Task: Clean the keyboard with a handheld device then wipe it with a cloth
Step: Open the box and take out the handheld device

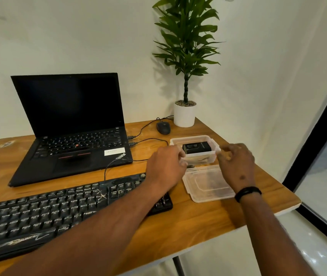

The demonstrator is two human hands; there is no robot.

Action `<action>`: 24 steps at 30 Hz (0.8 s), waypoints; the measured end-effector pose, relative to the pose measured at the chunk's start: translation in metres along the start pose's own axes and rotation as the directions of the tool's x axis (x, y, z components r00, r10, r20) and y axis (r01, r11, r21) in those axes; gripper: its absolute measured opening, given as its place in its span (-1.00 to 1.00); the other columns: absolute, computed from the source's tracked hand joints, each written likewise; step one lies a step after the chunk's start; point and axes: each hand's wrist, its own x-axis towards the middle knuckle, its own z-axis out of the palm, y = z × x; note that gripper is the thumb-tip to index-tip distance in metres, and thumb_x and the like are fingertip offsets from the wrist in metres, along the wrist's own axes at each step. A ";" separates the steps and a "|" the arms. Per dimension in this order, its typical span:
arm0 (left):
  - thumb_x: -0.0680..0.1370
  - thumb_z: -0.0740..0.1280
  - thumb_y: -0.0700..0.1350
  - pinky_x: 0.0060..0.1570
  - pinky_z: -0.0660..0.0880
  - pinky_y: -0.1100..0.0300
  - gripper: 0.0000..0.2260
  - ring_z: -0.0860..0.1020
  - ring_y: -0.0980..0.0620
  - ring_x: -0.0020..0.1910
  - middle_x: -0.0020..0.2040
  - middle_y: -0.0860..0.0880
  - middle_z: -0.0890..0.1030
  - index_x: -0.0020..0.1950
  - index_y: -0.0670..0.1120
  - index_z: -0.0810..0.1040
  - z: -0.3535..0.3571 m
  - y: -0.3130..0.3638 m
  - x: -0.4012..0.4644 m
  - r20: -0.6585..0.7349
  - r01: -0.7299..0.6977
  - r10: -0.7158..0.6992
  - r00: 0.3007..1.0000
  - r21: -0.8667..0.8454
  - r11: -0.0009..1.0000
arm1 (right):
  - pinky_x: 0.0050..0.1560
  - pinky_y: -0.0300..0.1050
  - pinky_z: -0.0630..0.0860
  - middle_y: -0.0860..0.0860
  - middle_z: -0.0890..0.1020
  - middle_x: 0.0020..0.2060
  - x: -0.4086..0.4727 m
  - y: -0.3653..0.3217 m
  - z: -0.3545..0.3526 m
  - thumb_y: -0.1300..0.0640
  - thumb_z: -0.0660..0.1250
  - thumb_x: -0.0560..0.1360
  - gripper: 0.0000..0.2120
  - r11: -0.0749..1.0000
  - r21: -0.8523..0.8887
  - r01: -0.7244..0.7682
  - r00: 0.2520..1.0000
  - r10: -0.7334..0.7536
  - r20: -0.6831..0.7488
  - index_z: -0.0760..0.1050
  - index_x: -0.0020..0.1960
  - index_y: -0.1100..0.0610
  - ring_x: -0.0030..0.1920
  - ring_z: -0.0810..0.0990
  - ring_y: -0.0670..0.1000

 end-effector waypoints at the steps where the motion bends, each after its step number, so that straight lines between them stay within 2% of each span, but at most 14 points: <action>1: 0.52 0.44 -0.06 -0.06 0.61 0.10 -0.85 0.62 0.05 -0.03 0.01 0.05 0.69 0.08 0.03 0.68 0.001 -0.003 0.009 -0.004 0.031 -0.031 1.000 -0.014 0.999 | 0.23 0.04 0.47 0.10 0.60 0.14 0.011 -0.007 0.005 0.07 0.37 0.53 -0.77 0.999 0.028 0.045 0.999 -0.046 0.025 0.62 0.14 0.11 0.16 0.54 0.14; 3: 0.52 0.45 -0.06 -0.08 0.53 0.14 -0.82 0.59 0.01 0.05 0.07 0.01 0.67 0.11 0.00 0.68 0.005 -0.010 0.024 0.012 0.068 -0.068 0.998 0.000 0.998 | 0.22 -0.07 0.43 0.06 0.63 0.12 0.032 -0.020 0.014 0.13 0.38 0.50 -0.78 0.993 0.035 0.111 0.988 -0.114 0.108 0.63 0.13 0.10 0.15 0.55 0.12; 5: 0.53 0.44 -0.04 -0.06 0.54 0.11 -0.80 0.60 -0.02 0.07 0.09 -0.02 0.68 0.12 -0.03 0.70 0.009 -0.015 0.035 0.043 0.092 -0.092 0.995 0.015 0.996 | 0.18 -0.18 0.36 0.05 0.62 0.16 0.051 -0.030 0.024 0.20 0.39 0.47 -0.73 0.987 -0.012 0.160 0.957 -0.152 0.246 0.62 0.17 0.11 0.18 0.53 0.08; 8: 0.51 0.43 -0.04 -0.05 0.62 0.04 -0.86 0.64 0.01 -0.03 0.01 0.01 0.73 0.00 -0.01 0.76 0.014 -0.018 0.044 0.074 0.129 -0.129 0.989 0.006 0.992 | 0.20 -0.17 0.40 0.07 0.57 0.22 0.071 -0.041 0.036 0.33 0.39 0.45 -0.66 0.984 -0.052 0.170 0.886 -0.129 0.445 0.62 0.19 0.12 0.22 0.52 0.07; 10: 0.49 0.43 -0.03 -0.11 0.63 0.03 -0.87 0.64 0.03 -0.10 -0.06 0.03 0.73 -0.08 -0.01 0.77 0.016 -0.019 0.046 0.074 0.132 -0.132 0.988 0.012 0.991 | 0.23 -0.12 0.42 0.07 0.57 0.22 0.082 -0.044 0.042 0.40 0.37 0.44 -0.65 0.983 -0.085 0.165 0.849 -0.098 0.519 0.63 0.18 0.15 0.24 0.52 0.08; 14: 0.48 0.42 0.00 -0.13 0.63 0.03 -0.87 0.64 0.05 -0.11 -0.07 0.04 0.72 -0.12 -0.01 0.75 0.018 -0.022 0.047 0.078 0.093 -0.095 0.992 0.027 0.995 | 0.26 0.00 0.51 0.06 0.62 0.14 0.102 -0.038 0.057 0.38 0.38 0.42 -0.69 0.960 -0.163 0.229 0.826 -0.103 0.554 0.66 0.05 0.06 0.17 0.55 0.08; 18: 0.47 0.47 0.02 -0.09 0.60 0.06 -0.83 0.60 0.04 -0.04 -0.01 0.04 0.68 -0.02 -0.01 0.72 0.014 -0.022 0.047 0.091 0.061 -0.065 0.994 0.039 0.997 | 0.26 0.03 0.52 0.05 0.64 0.13 0.107 -0.039 0.066 0.35 0.38 0.43 -0.71 0.927 -0.227 0.299 0.804 -0.117 0.583 0.66 0.05 0.04 0.17 0.55 0.09; 24: 0.45 0.49 0.02 -0.07 0.59 0.06 -0.81 0.61 0.03 -0.01 0.01 0.03 0.68 0.00 -0.02 0.72 0.007 -0.020 0.044 0.143 0.062 -0.066 0.988 0.033 0.998 | 0.20 0.02 0.55 0.06 0.64 0.11 0.107 -0.039 0.064 0.32 0.41 0.41 -0.70 0.907 -0.218 0.360 0.778 -0.163 0.607 0.63 0.08 0.04 0.11 0.57 0.08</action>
